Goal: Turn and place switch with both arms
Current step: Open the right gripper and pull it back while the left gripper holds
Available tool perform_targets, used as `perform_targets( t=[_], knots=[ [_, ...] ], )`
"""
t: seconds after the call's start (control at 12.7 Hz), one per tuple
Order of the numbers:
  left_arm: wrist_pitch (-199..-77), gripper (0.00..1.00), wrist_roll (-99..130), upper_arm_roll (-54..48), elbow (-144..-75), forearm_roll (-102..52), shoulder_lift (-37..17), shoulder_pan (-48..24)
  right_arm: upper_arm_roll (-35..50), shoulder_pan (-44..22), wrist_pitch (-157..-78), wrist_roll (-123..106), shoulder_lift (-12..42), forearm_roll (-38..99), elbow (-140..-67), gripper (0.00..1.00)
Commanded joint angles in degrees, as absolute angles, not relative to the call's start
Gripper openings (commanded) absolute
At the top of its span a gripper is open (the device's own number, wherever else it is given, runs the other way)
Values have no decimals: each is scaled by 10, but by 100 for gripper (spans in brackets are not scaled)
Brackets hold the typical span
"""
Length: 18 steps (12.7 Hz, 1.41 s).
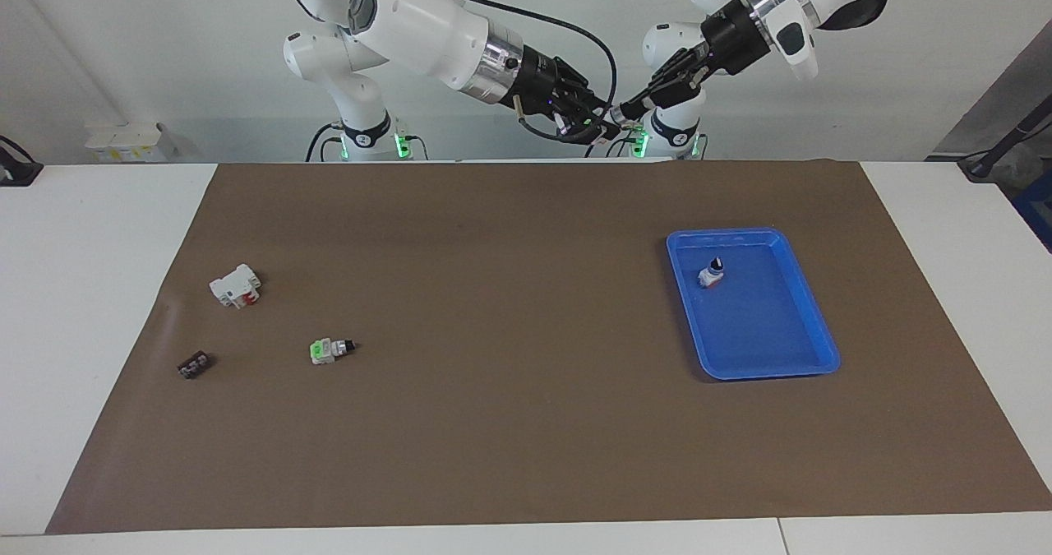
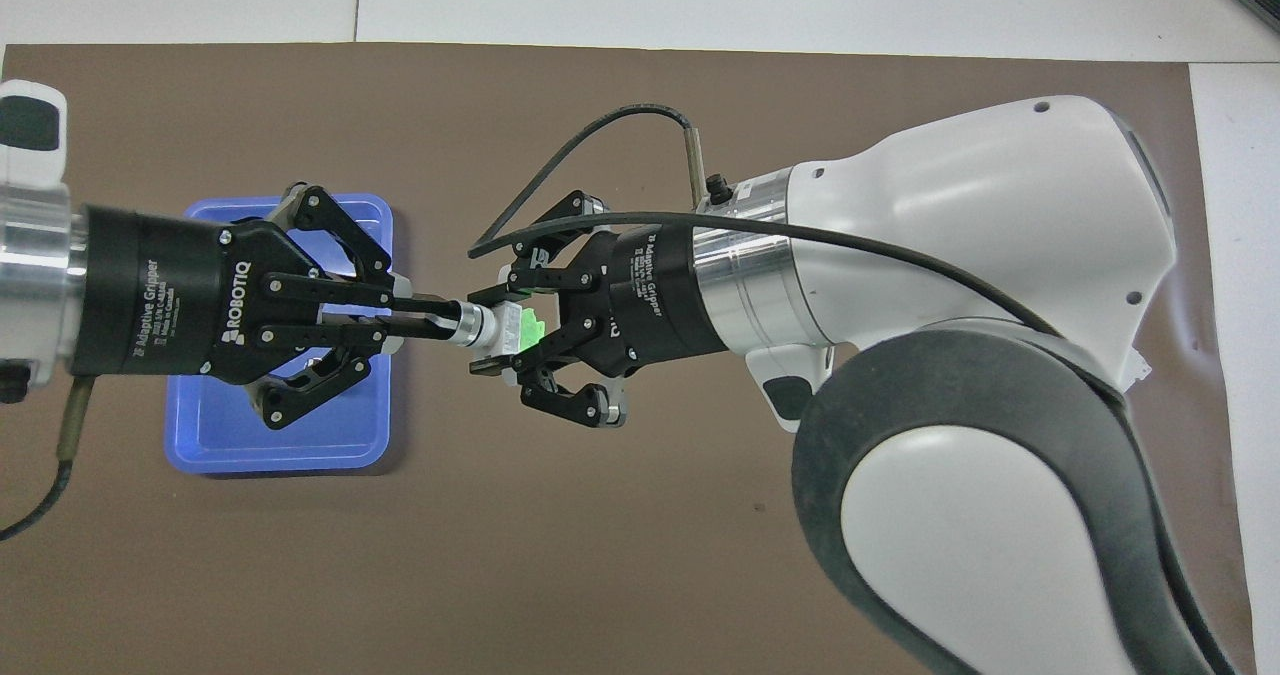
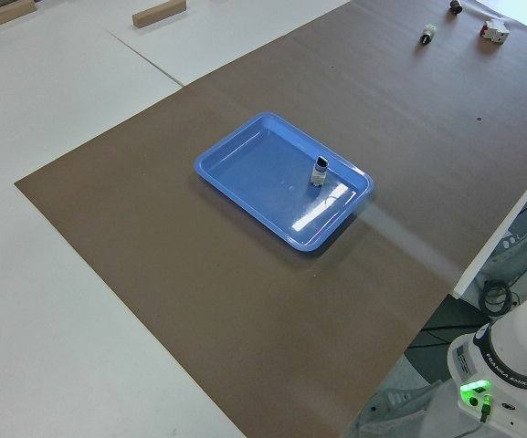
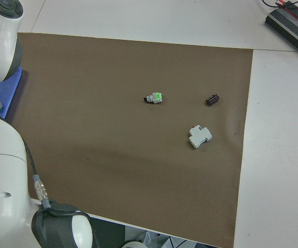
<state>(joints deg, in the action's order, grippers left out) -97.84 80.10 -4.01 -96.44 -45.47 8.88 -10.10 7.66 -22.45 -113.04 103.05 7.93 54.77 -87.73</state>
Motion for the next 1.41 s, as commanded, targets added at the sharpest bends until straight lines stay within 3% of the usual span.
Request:
perform_targets(
  t=[0.0, 1.33],
  knots=[
    [-963, 0, 921, -42, -931, -474, 96, -105, 80, -221, -1133, 1045, 92, 536, -883, 0],
    [-972, 0, 1168, -40, -928, -418, 109, -99, 77, -219, -1116, 1045, 90, 535, -884, 0]
  ],
)
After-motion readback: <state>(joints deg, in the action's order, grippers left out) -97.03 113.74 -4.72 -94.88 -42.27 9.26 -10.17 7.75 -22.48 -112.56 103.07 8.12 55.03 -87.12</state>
